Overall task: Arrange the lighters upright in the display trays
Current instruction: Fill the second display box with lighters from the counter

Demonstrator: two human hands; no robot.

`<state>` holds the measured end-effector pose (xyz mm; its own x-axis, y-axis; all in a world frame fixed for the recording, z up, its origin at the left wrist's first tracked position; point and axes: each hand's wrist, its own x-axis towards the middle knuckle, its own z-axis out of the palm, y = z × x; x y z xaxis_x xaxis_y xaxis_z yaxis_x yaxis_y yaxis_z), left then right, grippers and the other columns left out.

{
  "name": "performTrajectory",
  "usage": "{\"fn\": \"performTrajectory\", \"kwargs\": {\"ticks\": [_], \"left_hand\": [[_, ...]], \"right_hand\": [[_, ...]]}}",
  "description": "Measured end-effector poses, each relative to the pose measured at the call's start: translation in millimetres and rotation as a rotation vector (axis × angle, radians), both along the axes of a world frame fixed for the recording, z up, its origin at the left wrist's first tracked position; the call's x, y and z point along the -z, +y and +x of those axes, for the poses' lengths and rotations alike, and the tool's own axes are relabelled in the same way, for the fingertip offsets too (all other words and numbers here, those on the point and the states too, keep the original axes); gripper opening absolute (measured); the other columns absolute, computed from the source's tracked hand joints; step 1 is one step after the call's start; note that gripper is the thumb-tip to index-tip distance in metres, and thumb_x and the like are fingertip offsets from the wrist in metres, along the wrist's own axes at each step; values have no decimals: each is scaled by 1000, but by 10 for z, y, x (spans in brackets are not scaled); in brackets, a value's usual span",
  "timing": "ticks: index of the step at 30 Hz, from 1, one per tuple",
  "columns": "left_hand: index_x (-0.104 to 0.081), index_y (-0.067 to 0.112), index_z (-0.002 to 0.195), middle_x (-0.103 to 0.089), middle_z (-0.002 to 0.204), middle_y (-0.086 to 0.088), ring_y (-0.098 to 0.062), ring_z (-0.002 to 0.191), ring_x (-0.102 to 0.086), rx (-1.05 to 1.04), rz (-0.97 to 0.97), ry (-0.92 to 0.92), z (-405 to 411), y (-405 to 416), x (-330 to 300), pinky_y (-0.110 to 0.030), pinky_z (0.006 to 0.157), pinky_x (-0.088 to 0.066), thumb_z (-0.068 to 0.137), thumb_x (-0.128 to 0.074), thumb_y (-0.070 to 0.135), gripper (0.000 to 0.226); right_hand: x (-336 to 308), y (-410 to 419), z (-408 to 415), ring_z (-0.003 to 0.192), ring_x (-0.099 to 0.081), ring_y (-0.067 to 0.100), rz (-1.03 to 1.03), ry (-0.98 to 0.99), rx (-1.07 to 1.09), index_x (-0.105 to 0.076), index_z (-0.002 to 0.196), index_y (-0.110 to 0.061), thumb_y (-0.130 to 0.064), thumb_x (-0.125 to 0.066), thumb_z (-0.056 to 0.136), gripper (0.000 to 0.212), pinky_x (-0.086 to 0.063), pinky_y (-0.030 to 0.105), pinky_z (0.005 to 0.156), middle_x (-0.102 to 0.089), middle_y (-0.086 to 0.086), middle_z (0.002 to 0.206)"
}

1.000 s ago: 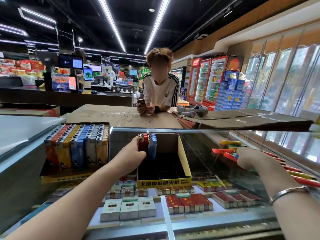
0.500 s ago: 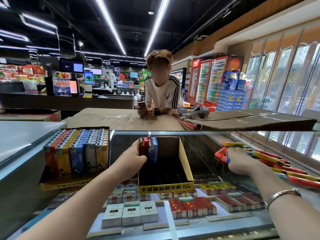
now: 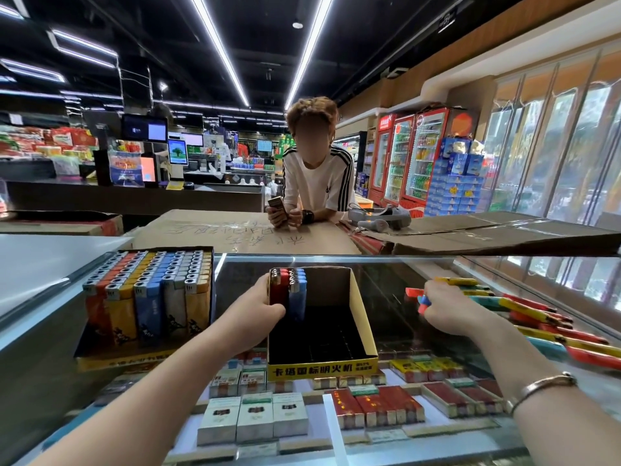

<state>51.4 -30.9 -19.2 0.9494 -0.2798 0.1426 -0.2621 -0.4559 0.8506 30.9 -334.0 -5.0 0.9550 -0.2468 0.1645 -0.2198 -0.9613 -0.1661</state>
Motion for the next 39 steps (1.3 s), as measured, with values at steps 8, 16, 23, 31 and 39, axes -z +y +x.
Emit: {"fn": "performTrajectory", "kwargs": {"ticks": [8,16,23,31,39], "left_hand": [[-32,25,138,-57,107,6,-13,102,-53,-11,-8,16,30,13,24,-39,97,-43,84,-52,9,60],[-24,22,143,-54,117,-1,-18,109,-52,0,-18,57,21,15,4,-43,101,-41,84,-52,6,67],[-8,29,147,-39,139,-10,-24,119,-45,10,-6,101,27,37,-25,-44,104,-38,84,-52,7,80],[-19,29,144,-25,143,6,-22,134,-23,-6,-74,-174,-71,40,-168,-46,111,-26,78,-60,12,79],[-52,54,106,-57,98,18,2,103,-47,60,-67,-544,-241,6,-196,-4,82,-33,78,-71,26,44]], "right_hand": [[27,15,-27,107,-51,20,-97,136,-19,-34,128,-14,-12,-49,91,40,-46,31,87,-51,7,120],[-148,309,-9,83,-55,9,147,358,-185,-41,109,-25,-23,-58,86,29,-43,19,62,-54,-1,95],[-415,631,87,82,-50,14,594,-10,-253,-47,105,-22,-19,-66,78,33,-40,22,59,-49,3,94],[-502,1135,22,58,-56,15,1367,-222,-416,-52,94,-13,-23,-72,78,27,-45,25,49,-57,7,73],[-367,1248,-63,45,-53,15,1784,-195,-456,-49,88,-9,-17,-70,78,24,-46,22,40,-56,4,56]]}}
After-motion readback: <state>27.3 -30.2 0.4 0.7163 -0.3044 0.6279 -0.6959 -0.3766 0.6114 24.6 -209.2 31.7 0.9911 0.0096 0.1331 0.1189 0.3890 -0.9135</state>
